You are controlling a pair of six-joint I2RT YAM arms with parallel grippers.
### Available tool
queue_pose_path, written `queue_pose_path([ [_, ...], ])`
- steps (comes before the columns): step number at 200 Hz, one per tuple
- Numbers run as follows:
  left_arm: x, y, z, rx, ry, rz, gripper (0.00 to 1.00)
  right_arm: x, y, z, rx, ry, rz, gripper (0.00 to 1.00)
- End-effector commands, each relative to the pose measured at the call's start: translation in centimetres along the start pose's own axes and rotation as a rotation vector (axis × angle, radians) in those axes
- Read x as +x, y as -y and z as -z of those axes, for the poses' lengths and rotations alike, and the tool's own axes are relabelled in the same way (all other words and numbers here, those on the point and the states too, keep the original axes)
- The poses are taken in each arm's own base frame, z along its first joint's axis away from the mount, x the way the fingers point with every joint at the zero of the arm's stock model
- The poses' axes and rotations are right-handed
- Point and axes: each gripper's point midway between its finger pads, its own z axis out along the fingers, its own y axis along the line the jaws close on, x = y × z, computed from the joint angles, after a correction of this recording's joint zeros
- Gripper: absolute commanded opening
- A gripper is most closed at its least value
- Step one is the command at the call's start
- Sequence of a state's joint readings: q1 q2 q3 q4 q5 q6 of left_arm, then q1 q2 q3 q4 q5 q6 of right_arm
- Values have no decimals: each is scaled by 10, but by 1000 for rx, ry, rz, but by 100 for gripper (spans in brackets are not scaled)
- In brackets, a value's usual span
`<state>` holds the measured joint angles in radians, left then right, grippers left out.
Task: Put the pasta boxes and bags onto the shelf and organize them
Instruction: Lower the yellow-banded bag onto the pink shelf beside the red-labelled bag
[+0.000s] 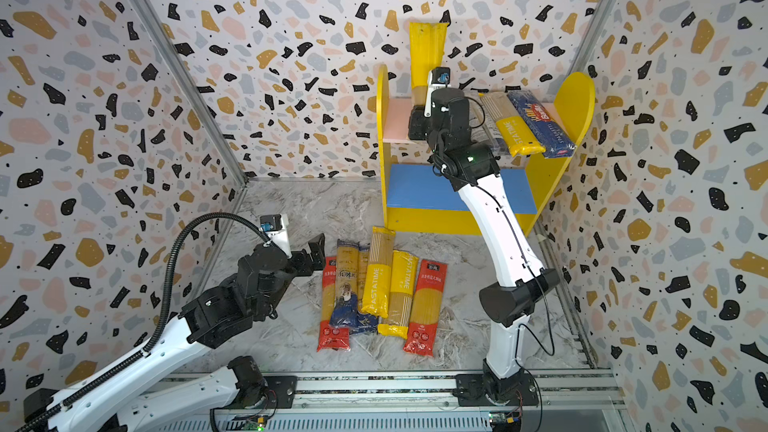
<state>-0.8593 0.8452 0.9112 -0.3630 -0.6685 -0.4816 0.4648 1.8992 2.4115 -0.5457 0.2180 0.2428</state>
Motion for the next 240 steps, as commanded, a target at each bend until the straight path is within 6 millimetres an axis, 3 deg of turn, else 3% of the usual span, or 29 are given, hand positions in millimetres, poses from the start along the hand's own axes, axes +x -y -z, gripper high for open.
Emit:
queue_pose_path([
  [1,-12,-6,4,-21,44,0,100,-81,-13,34,-115,252,-93,27],
  [29,-12,-8,4,-33,50,-2,100,-78,-18,24,-139,258,-103,28],
  [74,-7,-7,1,-34,43,-11,99,-89,-22,28,-156,297,-104,28],
  [181,-5,-8,-3,-49,43,-35,99,-65,-29,-4,-184,240,-131,28],
  [240,-4,-6,-4,-47,43,-40,99,-62,-31,-3,-195,224,-134,31],
])
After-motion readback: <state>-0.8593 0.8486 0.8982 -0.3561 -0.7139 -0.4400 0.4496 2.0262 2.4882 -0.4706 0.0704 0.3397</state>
